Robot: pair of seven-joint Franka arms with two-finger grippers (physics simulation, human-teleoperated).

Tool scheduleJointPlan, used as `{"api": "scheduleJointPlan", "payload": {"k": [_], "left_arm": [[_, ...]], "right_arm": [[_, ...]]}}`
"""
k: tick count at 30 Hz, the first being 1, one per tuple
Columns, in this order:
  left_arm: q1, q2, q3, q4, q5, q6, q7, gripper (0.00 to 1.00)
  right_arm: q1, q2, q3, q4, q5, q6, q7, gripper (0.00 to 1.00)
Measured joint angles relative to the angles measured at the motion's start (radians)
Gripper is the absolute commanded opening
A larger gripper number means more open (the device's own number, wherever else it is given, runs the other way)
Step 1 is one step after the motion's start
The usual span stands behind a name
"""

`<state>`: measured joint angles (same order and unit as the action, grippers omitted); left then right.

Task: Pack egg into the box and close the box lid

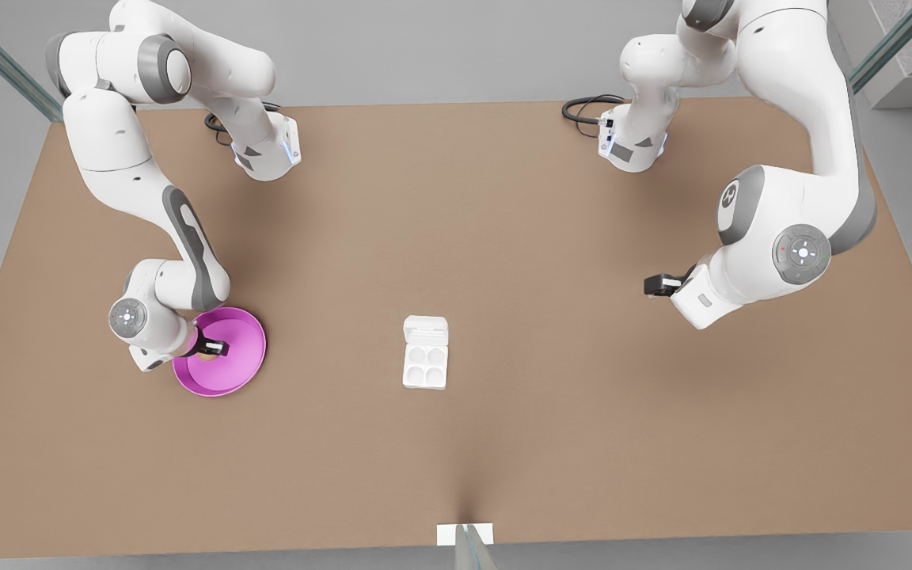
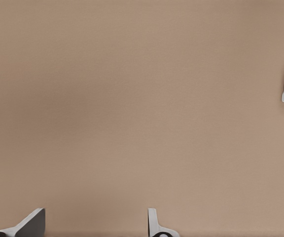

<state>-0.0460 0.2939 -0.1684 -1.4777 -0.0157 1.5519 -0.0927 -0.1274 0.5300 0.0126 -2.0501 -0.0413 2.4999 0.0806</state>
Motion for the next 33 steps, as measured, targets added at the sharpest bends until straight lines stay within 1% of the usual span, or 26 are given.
{"api": "scheduleJointPlan", "payload": {"k": [6, 9, 13, 16, 19, 22, 27, 29, 31, 33], "left_arm": [[0.0, 0.005, 0.0, 0.0, 0.0, 0.0, 0.0, 1.0], [0.0, 0.005, 0.0, 0.0, -0.001, 0.0, 0.0, 1.0], [0.0, -0.002, -0.001, 0.001, -0.001, -0.001, -0.001, 1.0], [0.0, -0.003, -0.001, 0.001, -0.002, -0.002, -0.001, 1.0], [0.0, -0.003, -0.003, 0.002, -0.004, -0.002, -0.002, 1.0], [-0.001, -0.004, -0.003, 0.02, -0.028, -0.001, -0.002, 1.0], [0.001, 0.006, -0.01, 0.079, -0.059, -0.004, -0.004, 1.0], [0.002, 0.006, -0.034, 0.093, -0.065, -0.02, -0.004, 1.0], [0.001, -0.005, -0.071, 0.097, -0.07, -0.06, -0.004, 1.0], [-0.004, -0.003, -0.084, 0.098, -0.073, -0.093, -0.004, 1.0]], "right_arm": [[0.0, -0.003, 0.001, 0.002, 0.024, 0.005, -0.033, 0.63], [0.0, -0.005, 0.001, 0.007, 0.041, 0.008, -0.062, 0.61], [0.01, -0.04, 0.007, 0.038, 0.07, 0.003, -0.114, 0.61], [0.012, -0.05, 0.031, 0.134, 0.094, -0.035, -0.157, 0.61], [0.043, -0.038, 0.069, 0.272, 0.112, -0.106, -0.182, 0.61], [0.143, -0.011, 0.073, 0.413, 0.121, -0.184, -0.176, 0.61], [0.373, 0.11, 0.074, 0.654, 0.125, -0.309, -0.07, 0.61], [0.436, 0.118, 0.087, 0.692, 0.151, -0.351, -0.017, 0.6], [0.455, 0.117, 0.111, 0.709, 0.186, -0.379, 0.032, 0.6], [0.467, 0.123, 0.13, 0.712, 0.21, -0.396, 0.078, 0.6]]}}
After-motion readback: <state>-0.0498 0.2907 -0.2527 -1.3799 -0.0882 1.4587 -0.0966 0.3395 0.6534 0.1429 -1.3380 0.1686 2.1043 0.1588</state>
